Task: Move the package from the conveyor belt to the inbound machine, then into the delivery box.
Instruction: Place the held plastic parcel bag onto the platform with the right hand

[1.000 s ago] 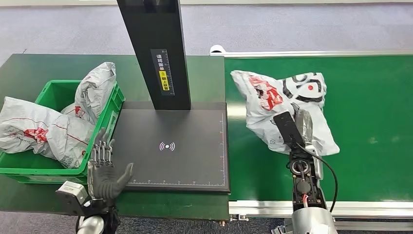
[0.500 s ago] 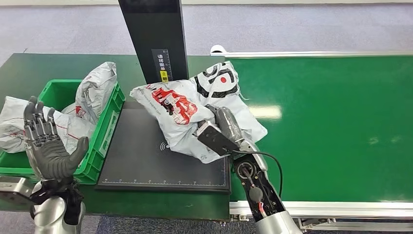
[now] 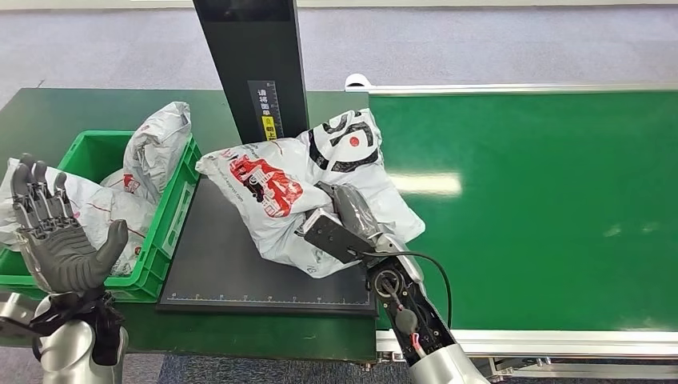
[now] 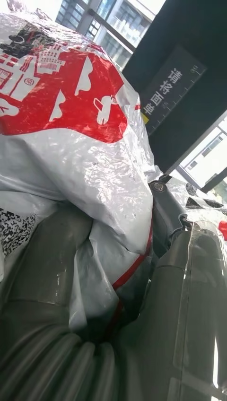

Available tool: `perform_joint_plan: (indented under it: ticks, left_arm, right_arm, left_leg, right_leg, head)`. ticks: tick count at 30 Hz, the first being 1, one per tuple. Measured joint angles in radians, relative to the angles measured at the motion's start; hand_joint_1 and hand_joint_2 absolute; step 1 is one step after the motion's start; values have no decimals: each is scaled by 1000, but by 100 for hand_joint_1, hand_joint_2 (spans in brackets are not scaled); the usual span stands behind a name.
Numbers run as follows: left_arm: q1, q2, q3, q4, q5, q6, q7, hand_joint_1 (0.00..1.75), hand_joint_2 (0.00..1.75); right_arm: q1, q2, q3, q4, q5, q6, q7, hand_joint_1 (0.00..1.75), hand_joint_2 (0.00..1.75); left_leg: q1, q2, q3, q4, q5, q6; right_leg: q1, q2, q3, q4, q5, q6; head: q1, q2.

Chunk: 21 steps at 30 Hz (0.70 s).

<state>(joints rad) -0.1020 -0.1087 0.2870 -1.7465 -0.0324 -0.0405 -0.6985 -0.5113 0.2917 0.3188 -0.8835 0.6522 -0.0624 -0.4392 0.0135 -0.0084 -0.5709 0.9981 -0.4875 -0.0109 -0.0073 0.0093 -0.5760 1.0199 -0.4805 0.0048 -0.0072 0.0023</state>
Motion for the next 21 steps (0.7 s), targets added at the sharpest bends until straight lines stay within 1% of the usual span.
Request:
perform_joint_plan:
  ticks: [1, 3, 5, 9, 12, 13, 16, 17, 21]
  left_arm:
    - [-4, 0, 10, 0, 7, -10, 0, 0, 175]
    - [-23, -1, 43, 1, 19, -45, 0, 0, 175]
    - [-54, 0, 70, 18, 9, -78, 0, 0, 175]
    - [-105, 15, 65, 116, -68, -109, 0, 0, 175]
    - [-110, 17, 62, 128, -76, -110, 0, 0, 175]
    - [-127, 21, 48, 168, -96, -111, 0, 0, 175]
    - [-225, 43, -34, 429, -171, -114, 1, 0, 175]
    - [-246, 48, -52, 490, -176, -113, 1, 0, 175]
    - [-276, 56, -77, 576, -174, -112, 0, 0, 175]
  right_arm:
    - [-3, 4, 5, 14, -3, 3, -6, 1, 175]
    - [-10, 14, 21, 55, -16, 5, -24, 0, 175]
    - [-9, 22, 36, 85, -57, 11, -56, 0, 175]
    - [-8, 18, 36, 86, -218, 109, -167, 0, 175]
    - [-8, 18, 35, 84, -232, 122, -177, 0, 175]
    - [-7, 16, 31, 71, -269, 160, -195, 0, 175]
    - [3, -4, -14, -47, -424, 291, -254, 0, 175]
    - [8, -11, -28, -84, -442, 296, -256, 0, 175]
    - [22, -26, -53, -151, -447, 287, -257, 0, 175]
  left_leg:
    - [0, 0, 0, 0, 0, 0]
    - [0, 1, 0, 0, 0, 0]
    - [0, 0, 0, 0, 0, 0]
    - [0, -2, 0, 0, 1, 0]
    - [0, -2, 0, 0, 1, 0]
    - [0, -2, 0, 0, 1, 0]
    - [-1, -2, 1, 1, 1, 0]
    - [-1, -1, 1, 1, 1, 0]
    - [-1, 0, 0, 1, 1, 0]
  right_leg:
    - [0, 0, 0, 0, 0, 0]
    - [0, 0, -1, 0, 0, 0]
    - [0, -1, -1, 0, 0, 0]
    - [0, -3, -1, 0, 0, 0]
    - [0, -3, -1, 0, 0, 0]
    - [0, -3, -1, 0, 0, 0]
    - [-1, -2, 0, 0, 1, 0]
    - [-1, -2, 0, 0, 1, 0]
    - [-1, -1, -1, 0, 1, 0]
  head:
    - [0, 0]
    - [0, 0]
    - [0, 0]
    - [0, 0]
    - [0, 0]
    - [0, 0]
    - [0, 0]
    - [0, 0]
    - [0, 0]
